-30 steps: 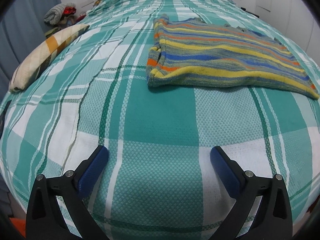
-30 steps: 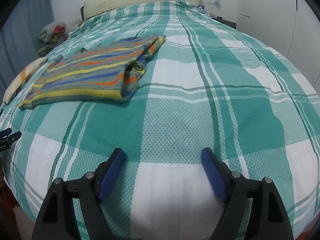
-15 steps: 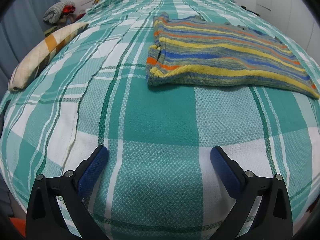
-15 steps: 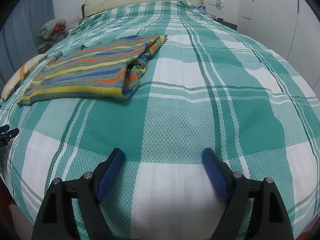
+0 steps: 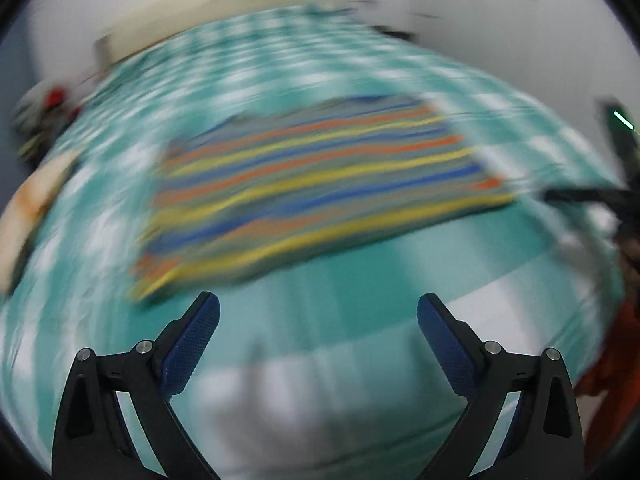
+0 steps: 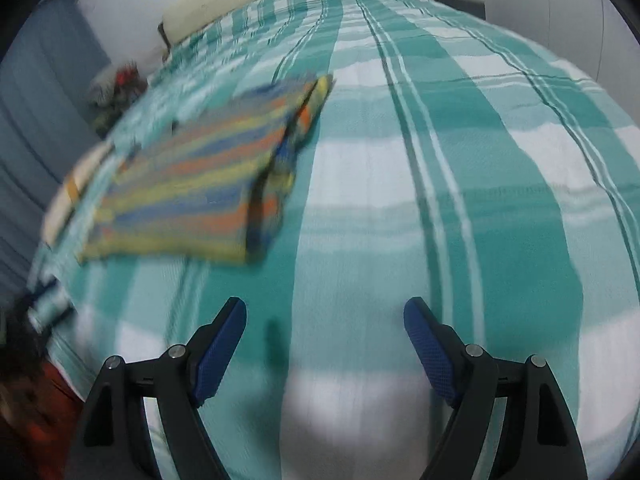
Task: Fold small clothes
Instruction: 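Grasp the edge of the half-folded sweater with both grippers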
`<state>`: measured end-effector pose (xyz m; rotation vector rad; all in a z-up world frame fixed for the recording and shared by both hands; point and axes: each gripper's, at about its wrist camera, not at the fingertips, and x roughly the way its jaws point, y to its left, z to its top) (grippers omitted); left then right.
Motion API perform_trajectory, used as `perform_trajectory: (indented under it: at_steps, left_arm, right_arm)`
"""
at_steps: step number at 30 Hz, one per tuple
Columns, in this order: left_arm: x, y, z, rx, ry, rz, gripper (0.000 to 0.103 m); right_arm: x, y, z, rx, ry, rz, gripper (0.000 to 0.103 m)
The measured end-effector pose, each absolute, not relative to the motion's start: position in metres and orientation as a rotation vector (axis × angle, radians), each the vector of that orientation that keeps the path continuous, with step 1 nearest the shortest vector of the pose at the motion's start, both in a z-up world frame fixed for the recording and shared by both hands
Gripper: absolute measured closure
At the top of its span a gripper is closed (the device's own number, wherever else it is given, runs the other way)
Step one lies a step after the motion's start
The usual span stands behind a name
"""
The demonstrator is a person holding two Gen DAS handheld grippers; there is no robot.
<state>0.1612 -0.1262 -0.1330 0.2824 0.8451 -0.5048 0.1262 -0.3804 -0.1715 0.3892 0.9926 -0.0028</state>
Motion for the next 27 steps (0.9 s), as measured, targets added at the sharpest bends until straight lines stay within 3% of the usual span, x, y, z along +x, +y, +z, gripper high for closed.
perform_trajectory:
  at_steps: [5,10,11,13,14,15,16,17,20,27]
  left_arm:
    - [0.176,-0.237,-0.149,0.450,0.792,-0.686,0.004]
    - [0.193,-0.296,-0.179,0.538,0.821,-0.749,0.013]
    - [0.193,-0.300,-0.181,0.543,0.810,-0.756,0.020]
    - [0.195,-0.302,-0.183,0.516,0.809,-0.771,0.048]
    - [0.198,-0.301,-0.183,0.484,0.818,-0.764,0.078]
    - [0.200,-0.299,-0.181,0.474,0.819,-0.744,0.091]
    - [0.204,-0.296,-0.179,0.447,0.827,-0.736,0.092]
    - [0.207,-0.289,-0.175,0.390,0.843,-0.747,0.093]
    - [0.214,-0.254,-0.149,0.220,0.836,-0.742,0.094]
    - [0.237,-0.102,-0.110,-0.230,0.853,-0.580,0.094]
  right_arm:
    - [0.199,-0.420,-0.160,0.561,0.981,0.110,0.022]
    - [0.281,-0.436,-0.174,0.652,1.033,0.187,0.023]
    - [0.298,-0.436,-0.180,0.657,1.045,0.195,0.024]
    - [0.320,-0.435,-0.188,0.658,1.053,0.205,0.025]
    - [0.331,-0.435,-0.194,0.669,1.050,0.205,0.030]
    - [0.339,-0.436,-0.198,0.689,1.044,0.205,0.034]
    - [0.344,-0.437,-0.202,0.711,1.041,0.205,0.055]
    - [0.351,-0.438,-0.206,0.738,1.041,0.207,0.096]
    - [0.357,-0.431,-0.196,0.756,1.024,0.201,0.095]
    - [0.384,-0.331,-0.109,0.630,0.932,0.372,0.095]
